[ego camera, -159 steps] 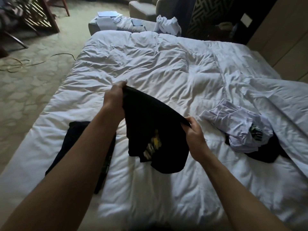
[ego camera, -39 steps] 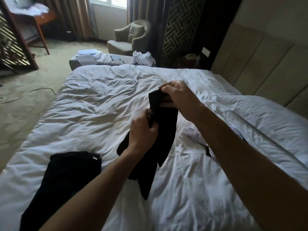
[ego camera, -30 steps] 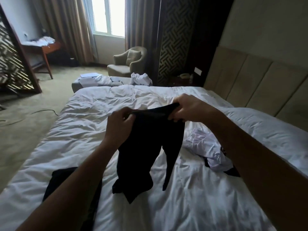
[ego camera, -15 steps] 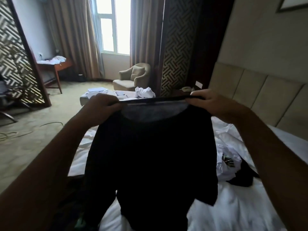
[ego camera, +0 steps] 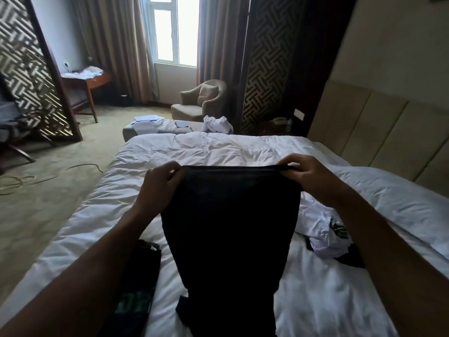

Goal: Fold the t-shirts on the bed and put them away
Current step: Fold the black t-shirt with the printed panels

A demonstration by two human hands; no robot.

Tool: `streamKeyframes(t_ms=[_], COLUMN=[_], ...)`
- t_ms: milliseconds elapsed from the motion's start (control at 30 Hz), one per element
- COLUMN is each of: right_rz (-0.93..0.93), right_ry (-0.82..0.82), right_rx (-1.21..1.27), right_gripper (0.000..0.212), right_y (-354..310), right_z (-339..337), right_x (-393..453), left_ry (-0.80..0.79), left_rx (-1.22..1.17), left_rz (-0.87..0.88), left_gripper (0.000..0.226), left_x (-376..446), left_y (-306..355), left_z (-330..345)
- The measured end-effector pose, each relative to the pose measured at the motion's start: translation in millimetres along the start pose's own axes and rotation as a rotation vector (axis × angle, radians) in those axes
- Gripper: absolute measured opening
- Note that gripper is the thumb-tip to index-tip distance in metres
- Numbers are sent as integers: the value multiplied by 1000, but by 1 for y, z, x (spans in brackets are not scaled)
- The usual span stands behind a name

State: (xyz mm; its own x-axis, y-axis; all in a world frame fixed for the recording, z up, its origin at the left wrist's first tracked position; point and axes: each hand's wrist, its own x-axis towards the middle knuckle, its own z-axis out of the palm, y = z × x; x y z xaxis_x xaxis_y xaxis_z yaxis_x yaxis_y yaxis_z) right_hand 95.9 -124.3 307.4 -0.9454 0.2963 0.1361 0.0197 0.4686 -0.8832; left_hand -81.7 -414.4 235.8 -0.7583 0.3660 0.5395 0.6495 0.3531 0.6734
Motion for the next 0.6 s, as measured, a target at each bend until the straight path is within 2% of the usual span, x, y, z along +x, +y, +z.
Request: streamKeyframes(t_ms=[133, 167, 200, 267, 400, 500, 600], right_rz=[98, 114, 125, 113, 23, -60, -129], right_ry=[-82, -79, -66, -30, 86, 183, 288], right_rx=[80, 99, 115, 117, 90, 26, -181], right_gripper=[18, 19, 20, 21, 24, 26, 24], right_y=[11, 14, 15, 15, 0, -19, -35], right_z=[-10, -11, -11, -10, -12, -20, -23], right_x=[1, 2, 2, 4, 9, 9, 9], left_ry=[-300, -341, -364, -359, -346, -389, -452], left_rx=[-35, -100, -187, -312, -407, -353, -216], left_rz=[-20, -41, -56, -73, -139, -152, -174], left_gripper=[25, 16, 8, 20, 32, 21, 12], left_x=[7, 8, 9, 11, 22, 38, 53], left_y=[-4, -3, -4, -4, 7, 15, 19], left_z=[-8, -10, -11, -13, -20, -35, -51])
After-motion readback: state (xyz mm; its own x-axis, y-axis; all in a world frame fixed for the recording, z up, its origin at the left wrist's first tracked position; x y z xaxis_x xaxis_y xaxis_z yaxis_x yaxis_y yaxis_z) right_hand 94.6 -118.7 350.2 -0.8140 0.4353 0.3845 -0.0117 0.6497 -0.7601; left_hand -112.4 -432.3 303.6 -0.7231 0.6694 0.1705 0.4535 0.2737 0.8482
